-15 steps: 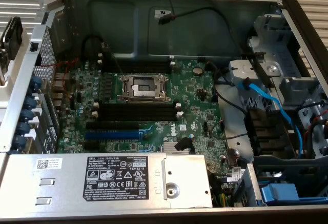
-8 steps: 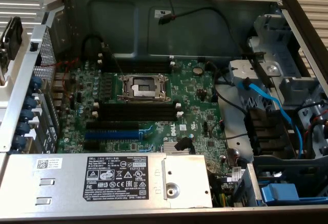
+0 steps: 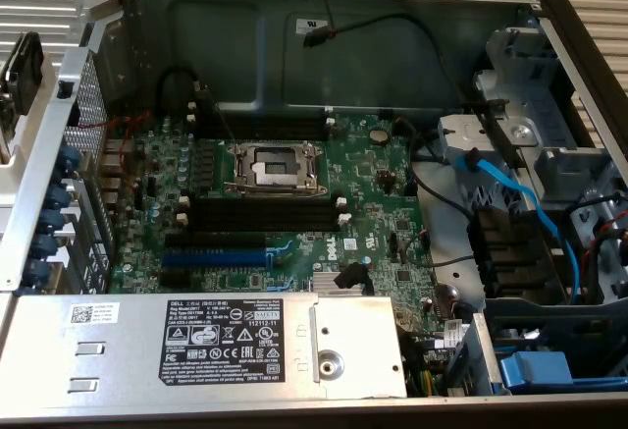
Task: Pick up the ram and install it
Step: 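Pick up the ram and move it above insertion slot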
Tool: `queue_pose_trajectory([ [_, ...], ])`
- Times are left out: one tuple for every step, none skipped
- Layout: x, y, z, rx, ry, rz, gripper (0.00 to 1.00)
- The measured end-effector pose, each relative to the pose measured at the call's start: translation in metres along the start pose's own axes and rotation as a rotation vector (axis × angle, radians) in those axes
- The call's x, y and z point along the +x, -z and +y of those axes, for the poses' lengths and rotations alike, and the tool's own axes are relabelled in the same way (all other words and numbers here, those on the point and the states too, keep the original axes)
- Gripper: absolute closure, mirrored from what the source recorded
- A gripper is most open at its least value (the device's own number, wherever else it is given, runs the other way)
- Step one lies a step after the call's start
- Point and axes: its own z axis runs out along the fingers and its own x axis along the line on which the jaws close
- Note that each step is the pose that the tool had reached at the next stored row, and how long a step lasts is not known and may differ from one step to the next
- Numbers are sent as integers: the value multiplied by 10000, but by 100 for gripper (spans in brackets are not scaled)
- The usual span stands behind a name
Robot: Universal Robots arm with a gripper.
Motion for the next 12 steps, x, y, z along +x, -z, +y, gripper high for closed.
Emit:
queue_pose_trajectory([
  [3,-9,1,-1,-55,-14,90],
  [5,-18,1,-1,-130,-24,90],
  [5,-29,2,0,-229,-28,90],
  [5,-40,1,1,-342,-28,90],
  [6,-48,-1,1,-426,-26,90],
  [6,-56,-3,0,-501,-25,90],
  [6,-64,-6,3,-567,-24,90],
  [6,-84,-12,14,-698,-22,90],
  [7,-99,-18,15,-755,-21,90],
  [8,-115,-27,19,-800,-20,90],
  [8,-128,-36,19,-839,-19,90],
  [9,-142,-48,20,-874,-18,90],
])
